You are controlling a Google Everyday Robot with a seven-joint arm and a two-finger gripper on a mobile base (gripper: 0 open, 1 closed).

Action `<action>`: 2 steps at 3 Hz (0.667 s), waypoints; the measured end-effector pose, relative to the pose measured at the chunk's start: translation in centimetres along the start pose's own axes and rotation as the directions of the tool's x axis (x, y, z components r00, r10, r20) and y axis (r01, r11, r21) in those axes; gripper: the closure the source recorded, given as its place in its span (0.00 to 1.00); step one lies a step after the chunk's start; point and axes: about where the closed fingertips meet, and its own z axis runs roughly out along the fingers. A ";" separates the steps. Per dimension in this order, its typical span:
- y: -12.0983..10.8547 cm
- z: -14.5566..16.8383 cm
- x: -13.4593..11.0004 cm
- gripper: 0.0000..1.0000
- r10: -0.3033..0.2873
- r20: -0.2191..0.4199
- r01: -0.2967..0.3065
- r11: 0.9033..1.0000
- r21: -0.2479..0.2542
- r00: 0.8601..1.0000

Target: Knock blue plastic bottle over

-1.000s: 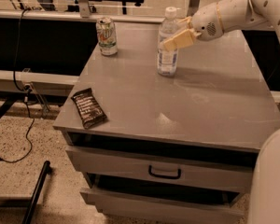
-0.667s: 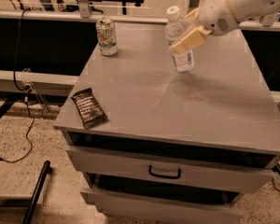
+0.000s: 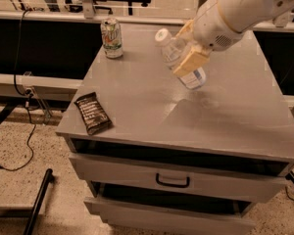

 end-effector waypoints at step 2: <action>4.3 5.4 -1.6 0.74 -0.181 -0.145 0.161 0.977 -0.139 0.973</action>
Offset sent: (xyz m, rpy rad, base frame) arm -0.0292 0.0681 -0.0758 -0.3413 0.0449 0.2072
